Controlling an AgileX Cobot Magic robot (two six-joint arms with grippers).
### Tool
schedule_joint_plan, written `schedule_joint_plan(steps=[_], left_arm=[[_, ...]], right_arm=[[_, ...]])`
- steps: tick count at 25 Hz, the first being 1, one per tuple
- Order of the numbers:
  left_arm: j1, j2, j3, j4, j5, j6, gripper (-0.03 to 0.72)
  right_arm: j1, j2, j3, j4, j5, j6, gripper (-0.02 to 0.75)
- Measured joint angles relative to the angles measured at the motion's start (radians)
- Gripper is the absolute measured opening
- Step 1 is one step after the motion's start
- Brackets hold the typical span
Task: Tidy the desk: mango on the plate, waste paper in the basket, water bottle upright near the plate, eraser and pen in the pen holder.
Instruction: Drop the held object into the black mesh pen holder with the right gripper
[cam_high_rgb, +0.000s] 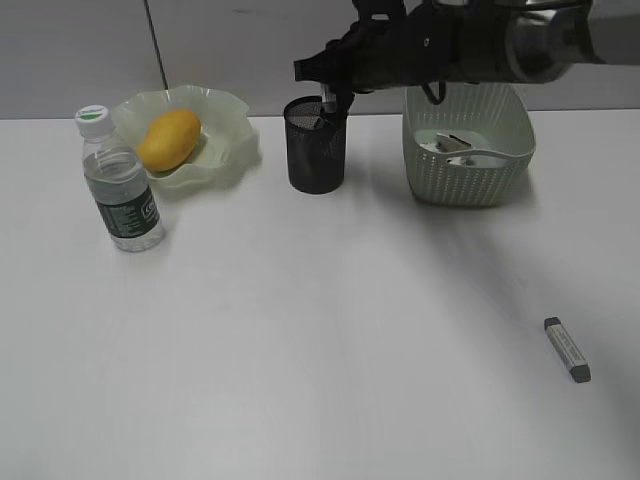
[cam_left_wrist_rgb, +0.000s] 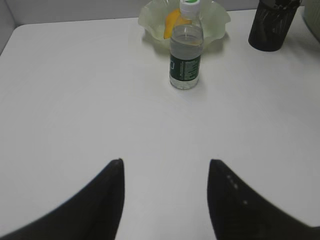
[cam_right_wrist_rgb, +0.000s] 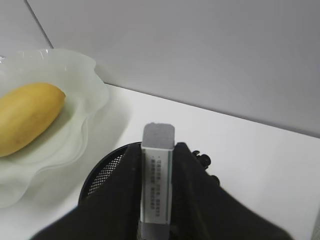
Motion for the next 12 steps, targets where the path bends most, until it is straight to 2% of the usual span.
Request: schedule_joint_plan(steps=[4, 5, 9, 12], left_arm=[[0.000, 0.000, 0.000, 0.000, 0.000, 0.000, 0.407], [0.000, 0.000, 0.000, 0.000, 0.000, 0.000, 0.407], [0.000, 0.000, 0.000, 0.000, 0.000, 0.000, 0.406], [0.000, 0.000, 0.000, 0.000, 0.000, 0.000, 0.406]], right_arm=[[0.000, 0.005, 0.001, -0.028, -0.004, -0.001, 0.174], [0.000, 0.006, 0.001, -0.034, -0.008, -0.001, 0.208], [0.000, 0.006, 0.001, -0.073, -0.025, -0.001, 0.435], [0.000, 0.006, 0.001, -0.082, -0.026, -0.001, 0.524]])
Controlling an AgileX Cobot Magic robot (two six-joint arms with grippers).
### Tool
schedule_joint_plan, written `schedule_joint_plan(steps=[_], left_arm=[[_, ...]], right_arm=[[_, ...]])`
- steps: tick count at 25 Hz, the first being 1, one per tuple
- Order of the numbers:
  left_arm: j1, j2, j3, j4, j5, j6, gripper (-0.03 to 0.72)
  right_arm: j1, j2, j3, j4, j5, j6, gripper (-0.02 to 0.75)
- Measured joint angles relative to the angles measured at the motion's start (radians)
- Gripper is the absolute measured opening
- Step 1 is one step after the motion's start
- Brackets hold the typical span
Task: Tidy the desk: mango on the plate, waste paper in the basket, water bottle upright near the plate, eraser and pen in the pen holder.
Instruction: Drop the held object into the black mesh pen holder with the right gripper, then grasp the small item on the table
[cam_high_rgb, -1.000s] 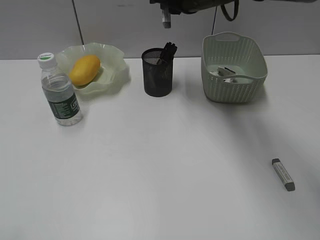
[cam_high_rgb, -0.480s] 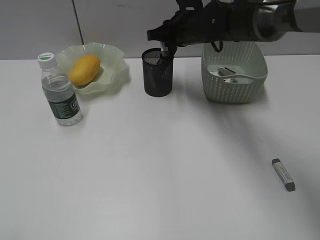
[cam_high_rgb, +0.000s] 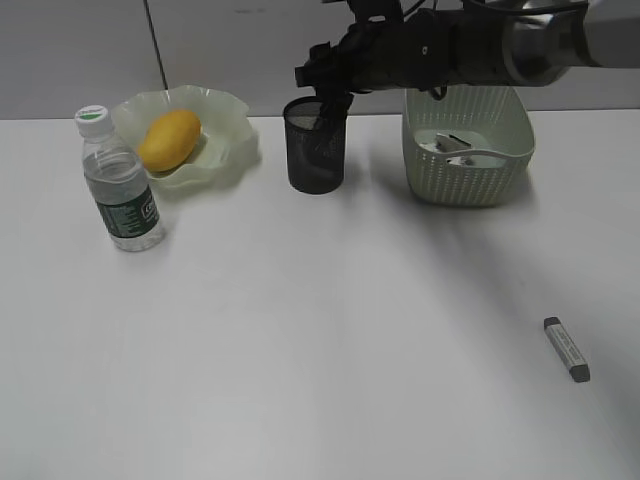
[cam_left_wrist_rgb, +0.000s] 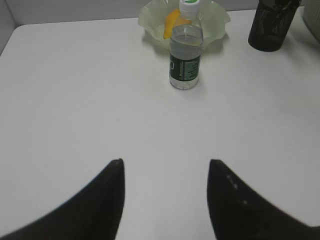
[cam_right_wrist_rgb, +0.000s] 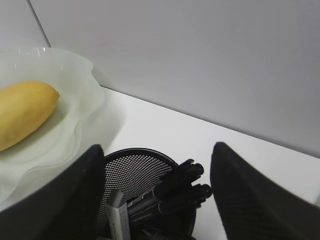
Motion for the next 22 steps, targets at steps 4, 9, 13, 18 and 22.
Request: schedule_joint_plan(steps=[4, 9, 13, 18, 22], left_arm=[[0.000, 0.000, 0.000, 0.000, 0.000, 0.000, 0.406], [0.000, 0.000, 0.000, 0.000, 0.000, 0.000, 0.406], [0.000, 0.000, 0.000, 0.003, 0.000, 0.000, 0.398], [0.000, 0.000, 0.000, 0.003, 0.000, 0.000, 0.393], [0.000, 0.015, 0.000, -0.001, 0.000, 0.000, 0.401]], right_arm=[[0.000, -0.028, 0.001, -0.008, 0.070, 0.000, 0.546], [0.000, -0.171, 0.001, -0.017, 0.258, -0.001, 0.551], [0.000, -0.296, 0.000, 0.003, 0.509, -0.005, 0.551], [0.000, -0.372, 0.000, 0.011, 0.934, -0.093, 0.550], [0.000, -0.393, 0.000, 0.011, 1.187, -0.115, 0.550]])
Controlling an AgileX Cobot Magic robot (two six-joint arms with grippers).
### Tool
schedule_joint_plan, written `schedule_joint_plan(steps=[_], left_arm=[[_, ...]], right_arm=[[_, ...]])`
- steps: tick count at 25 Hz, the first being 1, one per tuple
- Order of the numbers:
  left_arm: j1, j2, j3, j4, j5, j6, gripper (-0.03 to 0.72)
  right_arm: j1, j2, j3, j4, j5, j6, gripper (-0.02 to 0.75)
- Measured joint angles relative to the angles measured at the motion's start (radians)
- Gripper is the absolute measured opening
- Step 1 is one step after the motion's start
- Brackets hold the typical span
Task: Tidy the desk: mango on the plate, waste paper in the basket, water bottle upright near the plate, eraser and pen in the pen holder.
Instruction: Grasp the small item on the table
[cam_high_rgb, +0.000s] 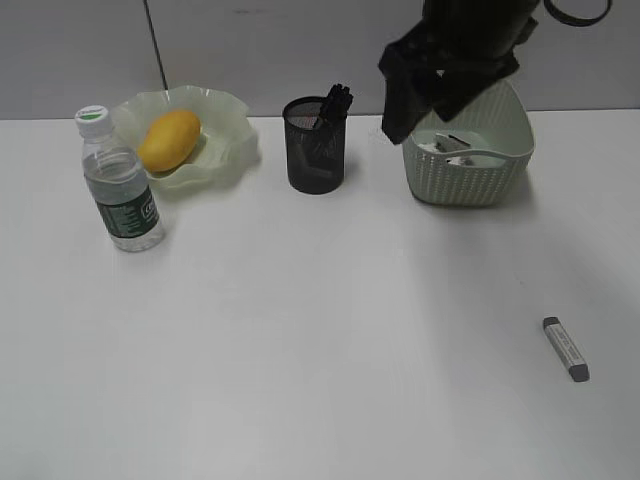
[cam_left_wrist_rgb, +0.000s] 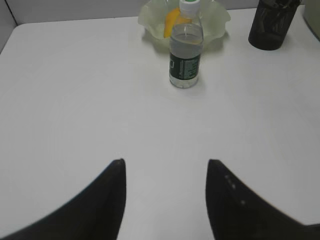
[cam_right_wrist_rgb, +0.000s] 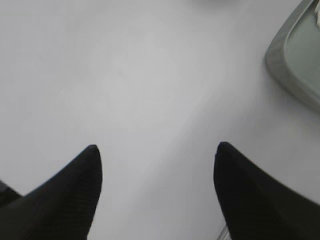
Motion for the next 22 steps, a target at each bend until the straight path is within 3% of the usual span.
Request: schedule_joint_plan(steps=[6, 14, 18, 22], left_arm=[[-0.037, 0.152, 0.000, -0.067, -0.008, 0.000, 0.471], [-0.223, 0.357, -0.016, -0.095, -0.032, -0.055, 0.477], [-0.291, 0.626, -0.085, -0.120, -0.106, -0.060, 0.477], [-0.366, 0.970, -0.240, -0.133, -0.156, -0.054, 0.477]], right_arm=[[0.000, -0.095, 0.110, -0.013, 0.047, -0.001, 0.550], [-0.086, -0.420, 0.540, -0.032, 0.034, 0.005, 0.550], [-0.099, -0.636, 0.782, -0.029, -0.028, 0.022, 0.550], [-0.100, -0.861, 0.958, -0.029, -0.072, 0.063, 0.550]])
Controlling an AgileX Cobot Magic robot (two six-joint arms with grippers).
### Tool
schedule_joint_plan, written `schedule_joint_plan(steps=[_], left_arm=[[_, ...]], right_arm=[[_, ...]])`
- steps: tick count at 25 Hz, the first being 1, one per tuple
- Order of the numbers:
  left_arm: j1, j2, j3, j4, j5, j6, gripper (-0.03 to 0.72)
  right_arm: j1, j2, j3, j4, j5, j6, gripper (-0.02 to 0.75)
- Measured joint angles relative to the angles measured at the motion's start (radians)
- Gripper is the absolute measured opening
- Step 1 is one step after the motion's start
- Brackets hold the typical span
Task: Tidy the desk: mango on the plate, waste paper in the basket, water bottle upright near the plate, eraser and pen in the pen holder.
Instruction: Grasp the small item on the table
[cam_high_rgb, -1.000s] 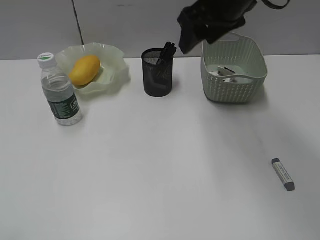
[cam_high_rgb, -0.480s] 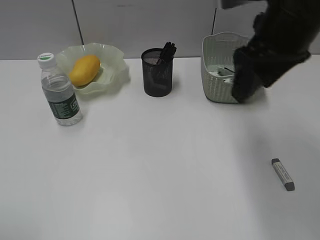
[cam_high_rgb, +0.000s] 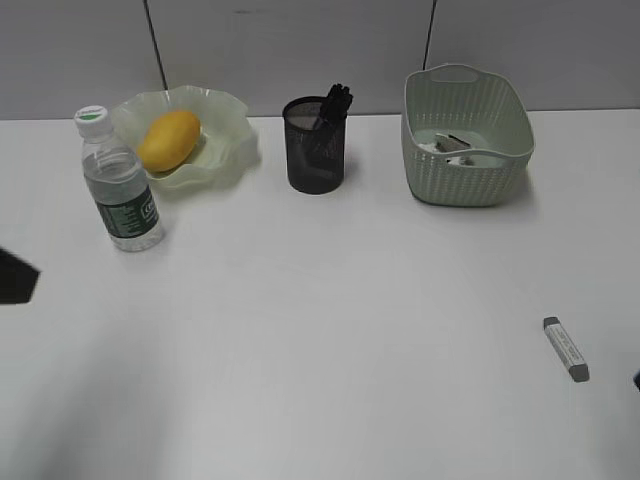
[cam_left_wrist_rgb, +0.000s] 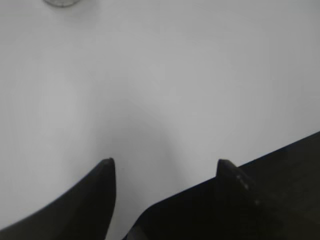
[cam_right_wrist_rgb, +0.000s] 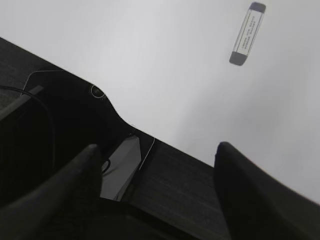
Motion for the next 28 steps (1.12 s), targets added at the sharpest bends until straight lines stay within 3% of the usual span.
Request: schedule_joint_plan(steps=[4, 12, 16, 21, 28], left_arm=[[-0.151, 0.284, -0.216, -0.001, -0.023, -0.012, 0.477], [-0.407, 0.773, -0.718, 0.002, 0.007, -0.196, 0.477], [-0.487, 0.950, -0.956, 0.006, 0.036, -0.283, 0.477], [-0.563, 1.117, -1.166, 0.007, 0.052, -0.385, 0.461], [-0.590, 1.319, -1.400, -0.009, 0.089, -0.528, 0.450]], right_arm=[[0.000, -0.244, 0.102, -0.044, -0.011, 0.046, 0.550], [0.000, -0.635, 0.169, -0.109, -0.014, 0.064, 0.550], [0.000, -0.740, 0.180, -0.122, -0.020, 0.067, 0.531], [0.000, -0.840, 0.234, -0.122, -0.031, 0.067, 0.513], [0.000, -0.955, 0.239, -0.122, -0.037, 0.059, 0.511]])
